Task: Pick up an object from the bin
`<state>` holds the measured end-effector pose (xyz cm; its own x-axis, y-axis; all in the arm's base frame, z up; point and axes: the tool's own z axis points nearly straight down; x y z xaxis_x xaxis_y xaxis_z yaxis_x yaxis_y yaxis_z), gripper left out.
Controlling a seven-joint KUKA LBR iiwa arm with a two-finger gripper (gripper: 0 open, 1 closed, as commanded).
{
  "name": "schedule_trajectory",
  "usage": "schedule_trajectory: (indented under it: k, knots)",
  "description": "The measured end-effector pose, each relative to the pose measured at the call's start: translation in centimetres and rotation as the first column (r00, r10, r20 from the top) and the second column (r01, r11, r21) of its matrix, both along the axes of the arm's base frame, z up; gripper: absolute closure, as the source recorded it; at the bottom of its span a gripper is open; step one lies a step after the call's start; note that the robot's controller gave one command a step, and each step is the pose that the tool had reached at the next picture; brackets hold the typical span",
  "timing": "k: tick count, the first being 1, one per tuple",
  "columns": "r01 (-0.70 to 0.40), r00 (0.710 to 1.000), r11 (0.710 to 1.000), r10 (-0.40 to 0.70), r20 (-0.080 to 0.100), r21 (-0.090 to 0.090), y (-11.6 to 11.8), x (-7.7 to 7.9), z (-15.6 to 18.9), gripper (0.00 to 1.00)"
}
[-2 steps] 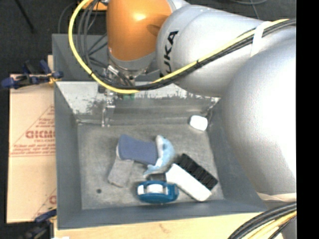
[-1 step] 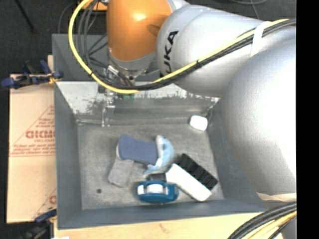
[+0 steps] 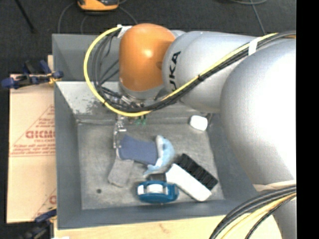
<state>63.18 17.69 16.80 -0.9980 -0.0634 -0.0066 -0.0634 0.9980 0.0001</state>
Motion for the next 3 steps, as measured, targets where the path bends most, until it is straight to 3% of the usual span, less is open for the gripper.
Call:
schedule_trajectory:
  k: [1, 2, 3]
  knots:
    - [-0.068, 0.998, 0.998, 0.068, -0.008, -0.002, -5.9, -3.7, -0.9, 0.0]
    - [0.173, 0.985, 0.985, -0.173, -0.003, 0.001, -6.5, -2.5, -3.6, 0.0]
    - [0.085, 0.996, 0.996, -0.085, 0.0, 0.001, -8.3, -3.5, -8.1, 0.0]
